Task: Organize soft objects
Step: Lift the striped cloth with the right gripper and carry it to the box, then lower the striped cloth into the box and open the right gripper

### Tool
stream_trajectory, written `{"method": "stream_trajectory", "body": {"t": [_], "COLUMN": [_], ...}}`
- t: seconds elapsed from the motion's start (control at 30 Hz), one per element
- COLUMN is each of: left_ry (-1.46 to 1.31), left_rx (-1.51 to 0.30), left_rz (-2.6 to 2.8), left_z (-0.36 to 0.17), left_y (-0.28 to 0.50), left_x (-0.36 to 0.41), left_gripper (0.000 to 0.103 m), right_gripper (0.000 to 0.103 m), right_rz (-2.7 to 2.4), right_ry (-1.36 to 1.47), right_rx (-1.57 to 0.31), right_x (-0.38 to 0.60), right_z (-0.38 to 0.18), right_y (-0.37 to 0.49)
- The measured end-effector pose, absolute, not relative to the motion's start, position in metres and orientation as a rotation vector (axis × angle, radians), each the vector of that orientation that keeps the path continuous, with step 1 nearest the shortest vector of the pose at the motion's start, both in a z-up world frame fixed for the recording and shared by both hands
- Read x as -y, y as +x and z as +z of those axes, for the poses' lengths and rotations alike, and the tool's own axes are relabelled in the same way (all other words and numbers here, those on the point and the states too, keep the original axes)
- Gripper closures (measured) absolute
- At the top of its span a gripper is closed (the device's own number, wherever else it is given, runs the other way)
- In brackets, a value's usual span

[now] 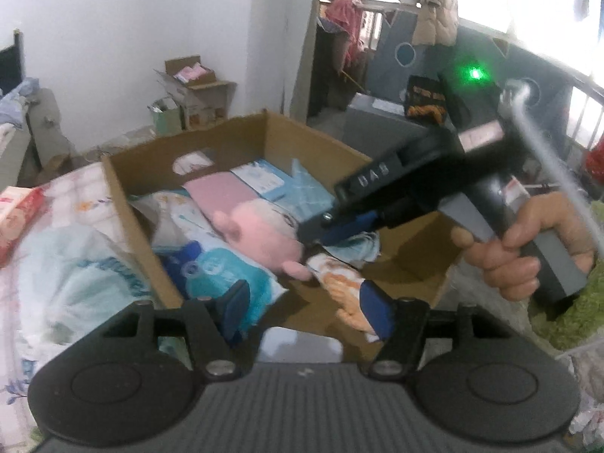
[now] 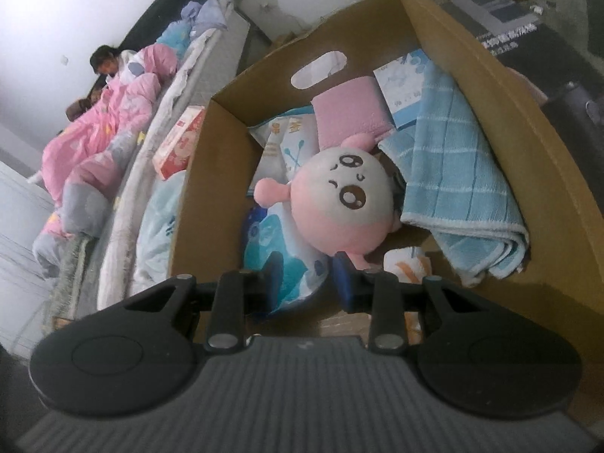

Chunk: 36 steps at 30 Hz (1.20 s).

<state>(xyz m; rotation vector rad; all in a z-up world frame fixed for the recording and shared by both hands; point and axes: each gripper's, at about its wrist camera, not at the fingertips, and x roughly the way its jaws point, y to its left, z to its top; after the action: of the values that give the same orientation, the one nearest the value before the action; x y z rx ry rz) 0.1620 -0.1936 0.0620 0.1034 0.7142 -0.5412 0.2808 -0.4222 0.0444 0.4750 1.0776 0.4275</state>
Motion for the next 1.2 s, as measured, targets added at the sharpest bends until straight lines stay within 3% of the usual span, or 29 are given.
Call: {"method": "stream_trajectory", "body": {"t": [0.37, 0.77, 1.2], "left_ry": [0.078, -0.007, -0.016], "left_rx": [-0.651, -0.711, -0.747], "left_rz": [-0.406, -0.242, -0.100], "left_z": [0.088, 0.067, 0.041], "left_y": [0.131, 0.109, 0.072], "left_x": [0.129, 0.061, 0.021], "left_gripper": [0.033, 0.031, 0.024], "right_gripper": [0.074, 0.068, 0.057], "right_rz": [0.290, 0.349, 0.398], "right_ry": [0.330, 0.318, 0.361], "right_rx": [-1.110, -1.244, -0.947], "right_x": [0.415, 0.396, 0.369], "right_z": [0.038, 0.019, 0.094], "right_y": [0.296, 0.284, 0.222]}}
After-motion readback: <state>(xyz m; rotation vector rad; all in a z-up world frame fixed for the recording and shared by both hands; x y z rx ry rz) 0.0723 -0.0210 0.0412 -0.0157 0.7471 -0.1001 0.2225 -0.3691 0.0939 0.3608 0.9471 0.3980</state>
